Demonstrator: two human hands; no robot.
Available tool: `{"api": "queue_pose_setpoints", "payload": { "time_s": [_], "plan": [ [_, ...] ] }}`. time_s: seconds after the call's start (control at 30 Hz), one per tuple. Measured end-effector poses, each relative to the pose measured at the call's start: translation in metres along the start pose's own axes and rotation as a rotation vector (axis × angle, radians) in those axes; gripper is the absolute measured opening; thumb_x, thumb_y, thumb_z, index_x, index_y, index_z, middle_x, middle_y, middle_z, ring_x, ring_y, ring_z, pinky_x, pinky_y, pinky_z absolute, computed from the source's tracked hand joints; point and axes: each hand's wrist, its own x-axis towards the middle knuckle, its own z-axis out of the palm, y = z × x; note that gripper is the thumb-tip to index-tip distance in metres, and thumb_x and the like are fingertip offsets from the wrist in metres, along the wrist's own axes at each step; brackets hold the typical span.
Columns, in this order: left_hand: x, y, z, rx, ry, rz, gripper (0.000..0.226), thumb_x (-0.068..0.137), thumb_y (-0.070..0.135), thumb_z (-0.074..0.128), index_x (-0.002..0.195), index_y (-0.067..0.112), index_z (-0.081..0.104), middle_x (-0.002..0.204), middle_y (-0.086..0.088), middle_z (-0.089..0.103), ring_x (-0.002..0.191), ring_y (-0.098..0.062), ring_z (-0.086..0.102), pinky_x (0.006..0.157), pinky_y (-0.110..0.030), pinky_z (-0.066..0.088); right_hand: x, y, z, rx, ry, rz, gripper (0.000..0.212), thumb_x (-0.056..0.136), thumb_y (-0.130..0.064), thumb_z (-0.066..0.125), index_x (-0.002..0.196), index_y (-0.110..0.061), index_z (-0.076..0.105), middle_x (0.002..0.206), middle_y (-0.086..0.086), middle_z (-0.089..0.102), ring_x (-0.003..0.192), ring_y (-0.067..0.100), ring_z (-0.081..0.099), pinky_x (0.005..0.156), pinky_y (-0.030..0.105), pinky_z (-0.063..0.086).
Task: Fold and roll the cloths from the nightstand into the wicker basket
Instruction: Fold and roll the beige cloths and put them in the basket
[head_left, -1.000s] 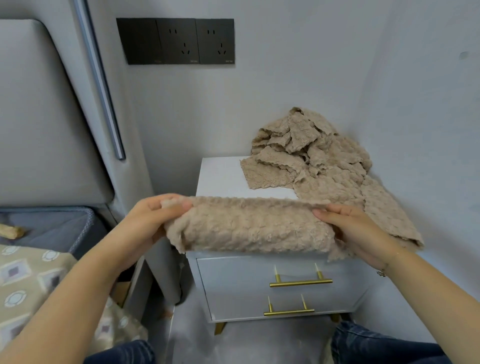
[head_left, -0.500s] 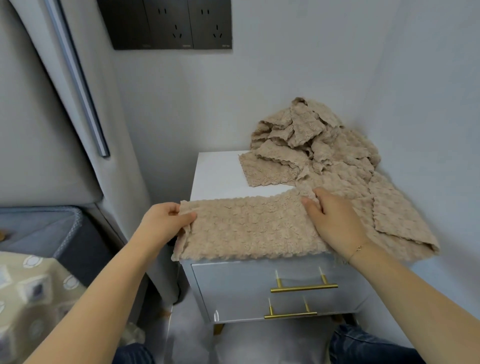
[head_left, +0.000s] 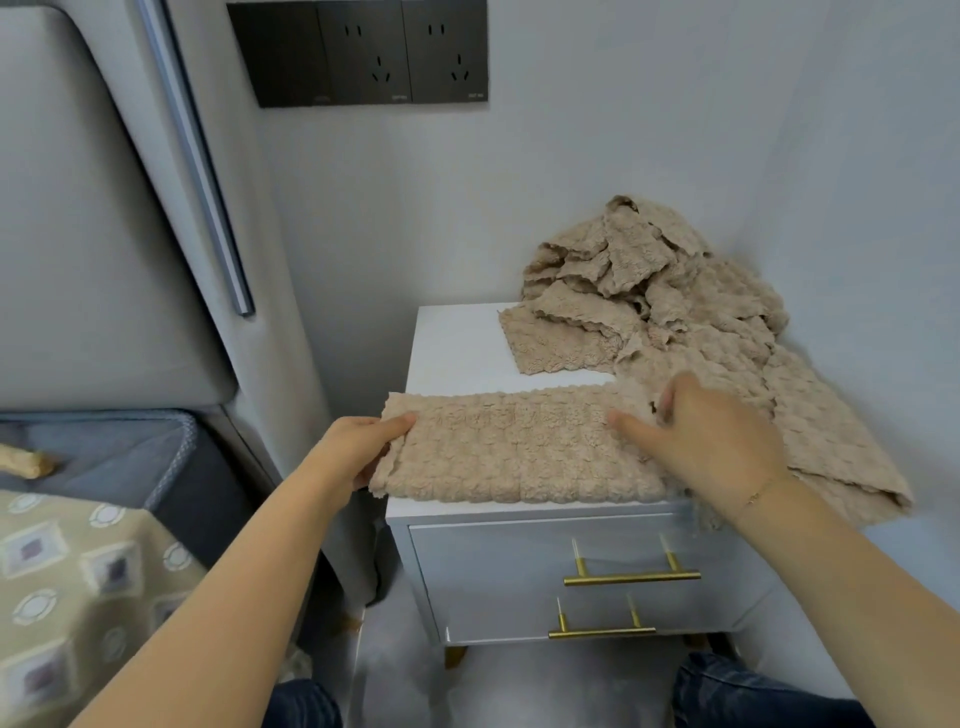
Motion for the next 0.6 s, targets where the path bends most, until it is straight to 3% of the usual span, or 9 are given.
{"api": "queue_pose_setpoints", "payload": {
  "time_s": [0.13, 0.23, 0.33, 0.4, 0.47, 0.6],
  "plan": [
    [-0.004, -0.001, -0.005, -0.028, 0.034, 0.048, 0.032, 0.084, 0.021, 0.074, 0.101, -0.004, 0.064, 0.105, -0.021, 0.069, 0.091, -0.034, 0.066, 0.09, -0.044, 0.055, -0.017, 0.007, 0.002, -0.043, -0.247, 0.049, 0.062, 0.078, -0.078, 0.045, 0.062, -0.018, 0.041, 0.054, -0.004, 0.042, 0.05, 0.014, 0.043, 0.049, 0.028, 0.031],
    [-0.01, -0.003, -0.012, -0.038, 0.053, 0.103, 0.017, 0.086, 0.01, 0.071, 0.098, 0.002, 0.061, 0.099, -0.018, 0.067, 0.076, -0.023, 0.063, 0.069, -0.033, 0.055, -0.012, 0.003, 0.012, 0.107, -0.26, -0.01, 0.053, 0.084, -0.058, 0.061, 0.062, -0.016, 0.035, 0.055, -0.002, 0.034, 0.05, 0.014, 0.035, 0.05, 0.029, 0.024],
    [-0.019, -0.008, -0.022, -0.068, 0.061, 0.083, 0.034, 0.084, 0.005, 0.071, 0.113, 0.008, 0.053, 0.107, -0.017, 0.065, 0.083, -0.024, 0.063, 0.068, -0.034, 0.053, -0.004, -0.013, 0.016, 0.187, -0.243, -0.086, 0.047, 0.084, -0.032, 0.068, 0.058, -0.018, 0.032, 0.055, -0.003, 0.03, 0.049, 0.013, 0.031, 0.049, 0.029, 0.02],
    [-0.032, -0.008, -0.03, -0.087, 0.015, 0.044, 0.044, 0.085, 0.001, 0.068, 0.122, 0.013, 0.047, 0.111, -0.016, 0.061, 0.088, -0.026, 0.063, 0.068, -0.034, 0.056, 0.004, -0.026, 0.013, 0.207, -0.137, -0.132, 0.032, 0.083, -0.024, 0.066, 0.062, -0.019, 0.043, 0.061, -0.005, 0.037, 0.052, 0.01, 0.037, 0.048, 0.027, 0.022],
    [-0.048, -0.006, -0.037, -0.074, -0.053, 0.027, 0.045, 0.086, -0.003, 0.065, 0.123, 0.016, 0.047, 0.11, -0.016, 0.06, 0.082, -0.024, 0.063, 0.055, -0.027, 0.056, 0.019, -0.038, 0.008, 0.302, -0.031, -0.193, 0.011, 0.084, -0.022, 0.065, 0.079, -0.016, 0.057, 0.069, -0.004, 0.054, 0.058, 0.01, 0.048, 0.048, 0.026, 0.029],
    [-0.072, -0.007, -0.038, 0.121, -0.145, 0.07, 0.033, 0.083, 0.008, 0.072, 0.111, 0.017, 0.058, 0.106, -0.013, 0.067, 0.074, -0.018, 0.068, 0.06, -0.025, 0.057, 0.077, -0.067, -0.006, 0.425, 0.034, -0.343, 0.016, 0.084, -0.017, 0.069, 0.098, -0.016, 0.061, 0.086, 0.0, 0.063, 0.078, 0.021, 0.058, 0.063, 0.031, 0.041]
  ]
}}
